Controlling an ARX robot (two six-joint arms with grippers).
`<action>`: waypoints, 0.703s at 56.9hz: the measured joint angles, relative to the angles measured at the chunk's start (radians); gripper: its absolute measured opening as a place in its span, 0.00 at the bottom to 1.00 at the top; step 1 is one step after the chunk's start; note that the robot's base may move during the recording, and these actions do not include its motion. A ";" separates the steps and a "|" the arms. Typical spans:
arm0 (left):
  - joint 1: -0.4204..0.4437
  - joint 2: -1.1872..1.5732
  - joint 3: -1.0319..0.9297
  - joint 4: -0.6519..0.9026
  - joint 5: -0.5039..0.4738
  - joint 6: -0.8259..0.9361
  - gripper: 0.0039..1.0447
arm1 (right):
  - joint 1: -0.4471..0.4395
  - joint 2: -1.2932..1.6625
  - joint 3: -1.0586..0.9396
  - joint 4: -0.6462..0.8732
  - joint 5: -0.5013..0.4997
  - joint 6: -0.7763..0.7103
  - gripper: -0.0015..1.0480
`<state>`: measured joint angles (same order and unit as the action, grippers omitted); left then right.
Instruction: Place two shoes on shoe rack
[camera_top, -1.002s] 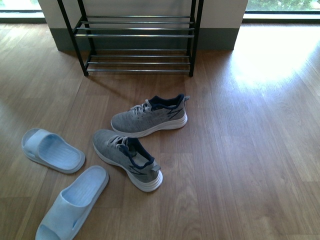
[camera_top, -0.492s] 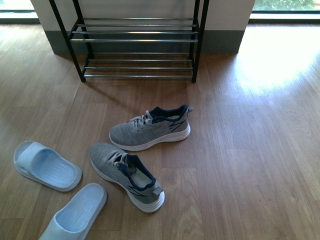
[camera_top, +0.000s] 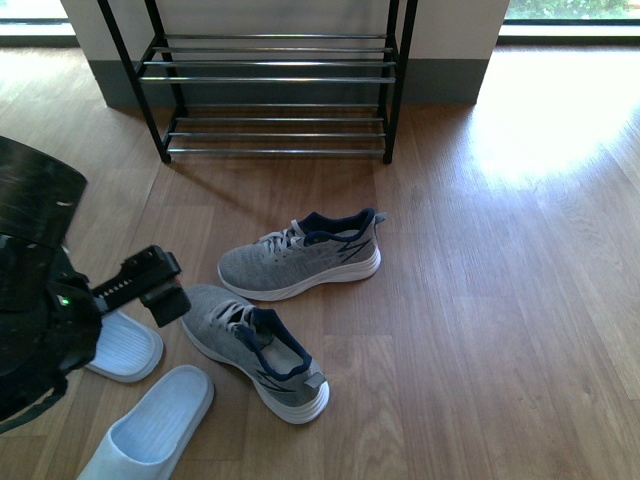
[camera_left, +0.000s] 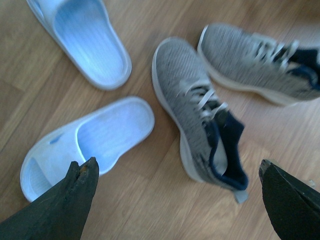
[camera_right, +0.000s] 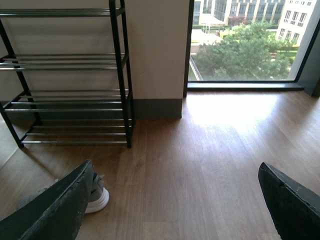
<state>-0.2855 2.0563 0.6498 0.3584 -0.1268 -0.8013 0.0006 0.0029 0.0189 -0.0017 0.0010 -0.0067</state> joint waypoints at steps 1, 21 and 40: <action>0.000 0.026 0.017 -0.006 0.007 0.002 0.91 | 0.000 0.000 0.000 0.000 0.000 0.000 0.91; 0.003 0.330 0.266 -0.068 0.112 0.037 0.91 | 0.000 0.000 0.000 0.000 0.000 0.000 0.91; -0.031 0.484 0.427 -0.090 0.201 0.026 0.91 | 0.000 0.000 0.000 0.000 0.000 0.000 0.91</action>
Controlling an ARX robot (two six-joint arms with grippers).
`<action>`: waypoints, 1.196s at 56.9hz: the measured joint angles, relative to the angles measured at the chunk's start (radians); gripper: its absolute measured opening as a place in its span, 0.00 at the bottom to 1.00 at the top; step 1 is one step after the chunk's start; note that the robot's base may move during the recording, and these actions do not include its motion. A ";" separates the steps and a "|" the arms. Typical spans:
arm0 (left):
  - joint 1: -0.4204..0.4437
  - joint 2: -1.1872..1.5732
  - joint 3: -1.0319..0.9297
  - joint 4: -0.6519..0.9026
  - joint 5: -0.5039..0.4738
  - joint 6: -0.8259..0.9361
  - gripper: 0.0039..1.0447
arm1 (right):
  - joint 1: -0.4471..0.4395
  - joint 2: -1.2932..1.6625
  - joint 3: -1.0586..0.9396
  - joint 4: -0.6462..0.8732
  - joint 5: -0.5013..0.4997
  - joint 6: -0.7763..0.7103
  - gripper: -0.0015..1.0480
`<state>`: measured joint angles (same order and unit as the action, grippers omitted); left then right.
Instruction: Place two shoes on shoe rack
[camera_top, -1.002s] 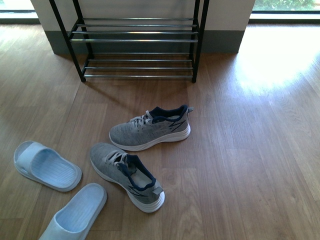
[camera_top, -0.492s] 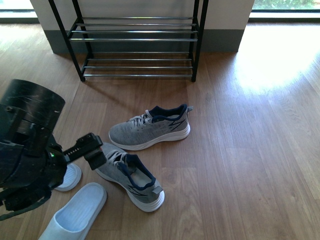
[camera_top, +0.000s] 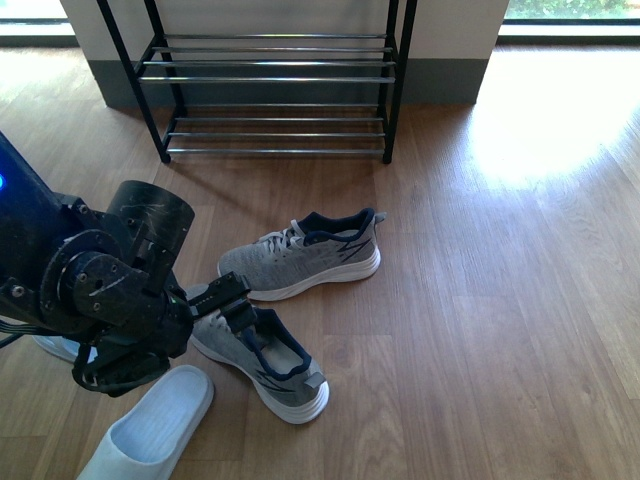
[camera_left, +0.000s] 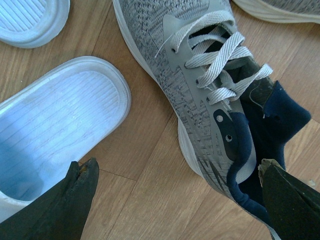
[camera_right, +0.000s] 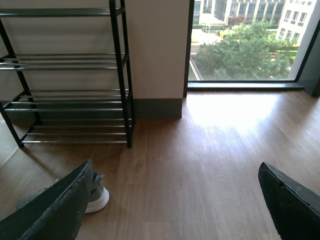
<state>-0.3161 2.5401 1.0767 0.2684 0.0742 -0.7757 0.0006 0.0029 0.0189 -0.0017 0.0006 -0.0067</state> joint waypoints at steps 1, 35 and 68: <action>-0.003 0.004 0.005 0.000 0.002 0.000 0.91 | 0.000 0.000 0.000 0.000 0.000 0.000 0.91; -0.018 0.191 0.203 -0.017 -0.016 -0.013 0.86 | 0.000 0.000 0.000 0.000 0.000 0.000 0.91; -0.014 0.215 0.205 0.035 -0.135 0.085 0.01 | 0.000 0.000 0.000 0.000 0.000 0.000 0.91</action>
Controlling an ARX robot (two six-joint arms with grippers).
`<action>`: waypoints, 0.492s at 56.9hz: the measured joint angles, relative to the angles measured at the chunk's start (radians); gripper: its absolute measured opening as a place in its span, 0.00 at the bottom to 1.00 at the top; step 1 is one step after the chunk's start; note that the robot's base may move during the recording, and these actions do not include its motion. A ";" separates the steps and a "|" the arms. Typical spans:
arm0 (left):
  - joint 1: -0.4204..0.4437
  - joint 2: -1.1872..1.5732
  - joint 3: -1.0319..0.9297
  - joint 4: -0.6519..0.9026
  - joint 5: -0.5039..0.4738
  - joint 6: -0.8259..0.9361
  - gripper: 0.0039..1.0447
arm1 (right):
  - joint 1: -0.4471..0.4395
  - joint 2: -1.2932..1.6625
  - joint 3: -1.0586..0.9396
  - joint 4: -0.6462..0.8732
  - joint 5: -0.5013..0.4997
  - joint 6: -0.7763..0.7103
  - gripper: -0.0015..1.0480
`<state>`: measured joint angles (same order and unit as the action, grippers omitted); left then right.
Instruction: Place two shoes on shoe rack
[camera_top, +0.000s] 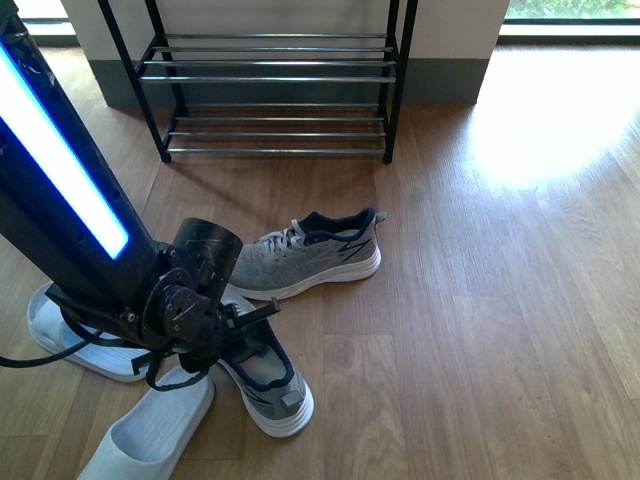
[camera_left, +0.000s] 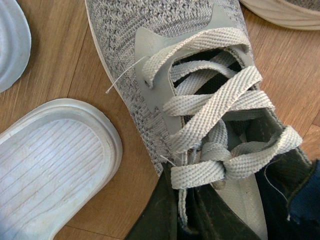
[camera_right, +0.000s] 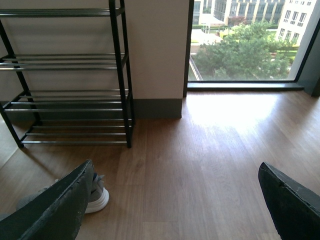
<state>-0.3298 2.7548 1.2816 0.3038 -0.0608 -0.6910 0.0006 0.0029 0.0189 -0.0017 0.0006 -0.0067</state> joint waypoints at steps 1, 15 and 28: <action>0.000 0.000 0.000 0.002 0.000 0.002 0.01 | 0.000 0.000 0.000 0.000 0.000 0.000 0.91; -0.002 -0.021 -0.039 0.042 -0.064 0.010 0.01 | 0.000 0.000 0.000 0.000 0.000 0.000 0.91; 0.014 -0.209 -0.214 0.133 -0.138 0.000 0.01 | 0.000 0.000 0.000 0.000 0.000 0.000 0.91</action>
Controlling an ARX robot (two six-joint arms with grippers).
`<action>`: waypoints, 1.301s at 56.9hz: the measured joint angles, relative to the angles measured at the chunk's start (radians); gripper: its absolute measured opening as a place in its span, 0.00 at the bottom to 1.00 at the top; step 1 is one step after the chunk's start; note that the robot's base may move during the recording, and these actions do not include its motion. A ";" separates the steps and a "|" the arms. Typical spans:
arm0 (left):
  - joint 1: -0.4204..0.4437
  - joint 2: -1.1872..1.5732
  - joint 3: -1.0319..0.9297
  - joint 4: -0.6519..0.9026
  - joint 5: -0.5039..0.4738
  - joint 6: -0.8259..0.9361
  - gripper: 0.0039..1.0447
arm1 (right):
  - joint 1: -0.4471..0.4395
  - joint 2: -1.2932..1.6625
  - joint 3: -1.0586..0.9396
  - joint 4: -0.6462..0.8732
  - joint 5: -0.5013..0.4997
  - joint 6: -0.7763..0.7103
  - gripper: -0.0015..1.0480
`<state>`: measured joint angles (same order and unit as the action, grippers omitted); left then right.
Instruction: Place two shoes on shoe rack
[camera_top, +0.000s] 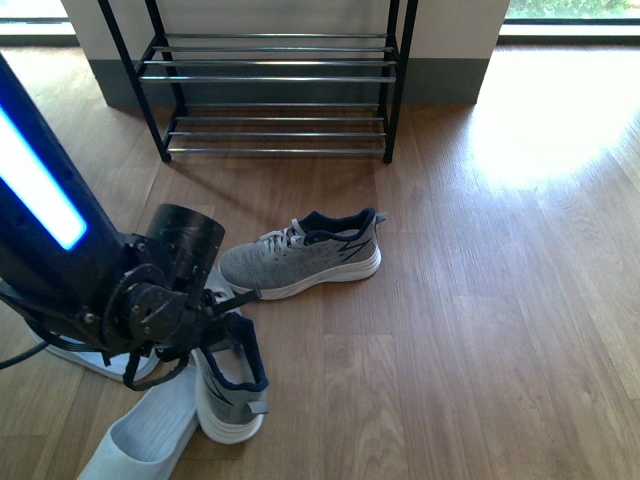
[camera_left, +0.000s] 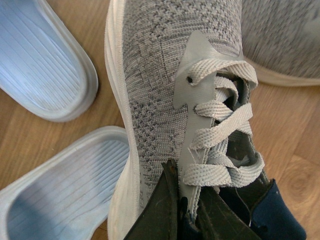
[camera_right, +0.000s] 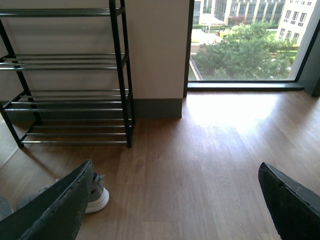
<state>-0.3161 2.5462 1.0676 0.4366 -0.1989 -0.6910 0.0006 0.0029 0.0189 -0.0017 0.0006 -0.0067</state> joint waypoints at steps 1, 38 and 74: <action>0.002 -0.027 -0.024 0.019 -0.008 0.003 0.01 | 0.000 0.000 0.000 0.000 0.000 0.000 0.91; -0.098 -1.532 -0.793 -0.152 -0.470 0.409 0.01 | 0.000 0.000 0.000 0.000 0.000 0.000 0.91; -0.094 -2.234 -0.945 -0.329 -0.632 0.591 0.01 | 0.000 0.000 0.000 0.000 0.000 0.000 0.91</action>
<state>-0.4099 0.3122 0.1226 0.1074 -0.8307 -0.1001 0.0006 0.0029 0.0189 -0.0017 0.0006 -0.0067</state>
